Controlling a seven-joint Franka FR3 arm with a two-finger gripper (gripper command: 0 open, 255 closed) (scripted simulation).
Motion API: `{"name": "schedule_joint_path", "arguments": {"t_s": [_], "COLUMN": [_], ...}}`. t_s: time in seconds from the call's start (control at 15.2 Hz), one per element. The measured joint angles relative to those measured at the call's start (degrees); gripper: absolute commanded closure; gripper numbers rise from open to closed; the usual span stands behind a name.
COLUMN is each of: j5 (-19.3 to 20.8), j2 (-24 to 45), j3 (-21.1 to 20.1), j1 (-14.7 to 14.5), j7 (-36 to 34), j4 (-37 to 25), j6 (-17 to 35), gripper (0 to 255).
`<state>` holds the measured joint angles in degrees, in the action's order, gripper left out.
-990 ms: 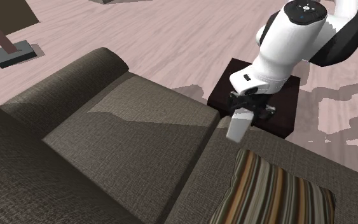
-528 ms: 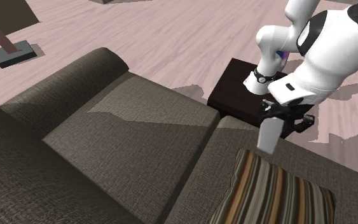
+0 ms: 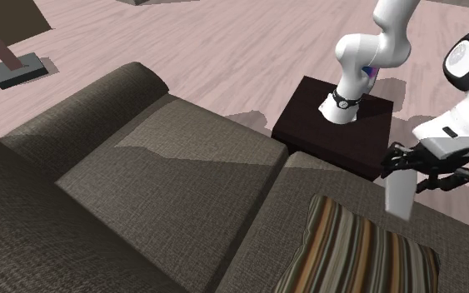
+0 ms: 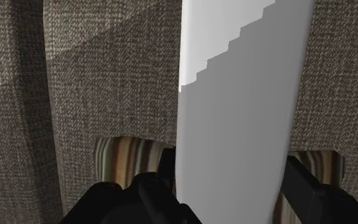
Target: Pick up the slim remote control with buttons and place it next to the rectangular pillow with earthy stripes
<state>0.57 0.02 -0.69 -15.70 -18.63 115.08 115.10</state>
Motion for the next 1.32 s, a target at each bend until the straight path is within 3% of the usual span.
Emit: {"name": "schedule_joint_path", "arguments": {"t_s": [0.79,1.32], "j5": [1.18,1.71], "j2": [8.09,10.82], "j3": [-7.15,-7.61], "j1": [-8.23,-9.05], "j7": [-15.73,-17.36], "j4": [-10.26,-9.24], "j6": [-2.4,1.25], "gripper": [255,255]}}
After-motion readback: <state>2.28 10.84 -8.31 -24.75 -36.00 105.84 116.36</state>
